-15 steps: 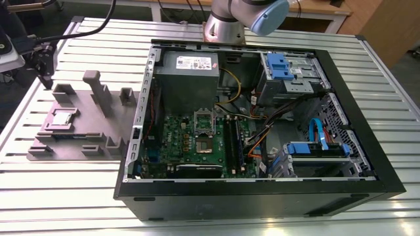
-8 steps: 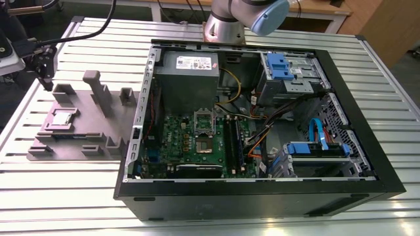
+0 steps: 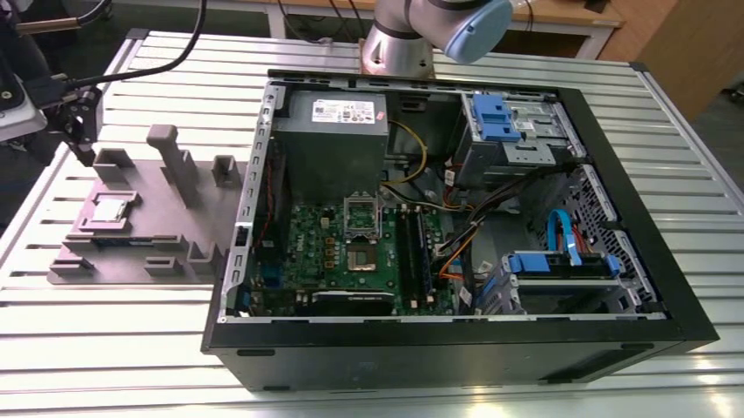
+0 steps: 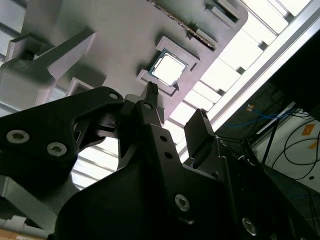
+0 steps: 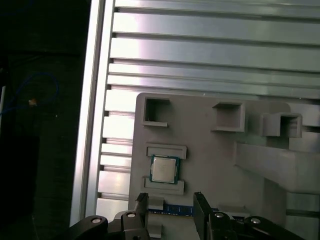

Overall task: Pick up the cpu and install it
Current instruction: 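Pick up the cpu and move it towards the insertion slot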

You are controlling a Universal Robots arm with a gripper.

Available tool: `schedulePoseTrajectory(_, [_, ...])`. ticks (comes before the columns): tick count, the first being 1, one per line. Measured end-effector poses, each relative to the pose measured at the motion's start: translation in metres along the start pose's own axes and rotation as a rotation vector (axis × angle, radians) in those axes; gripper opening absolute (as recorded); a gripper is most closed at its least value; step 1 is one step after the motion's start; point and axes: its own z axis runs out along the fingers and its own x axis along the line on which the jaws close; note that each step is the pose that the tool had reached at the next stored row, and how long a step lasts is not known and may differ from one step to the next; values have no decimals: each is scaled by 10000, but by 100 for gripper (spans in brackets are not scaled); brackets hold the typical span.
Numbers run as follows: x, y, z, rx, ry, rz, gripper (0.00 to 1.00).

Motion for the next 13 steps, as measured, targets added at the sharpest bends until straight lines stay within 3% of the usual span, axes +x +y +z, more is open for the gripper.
schedulePoseTrajectory(12, [-4,-23,121,1,1,-26,50])
schedulePoseTrajectory(13, [-4,-25,134,1,2,-26,56])
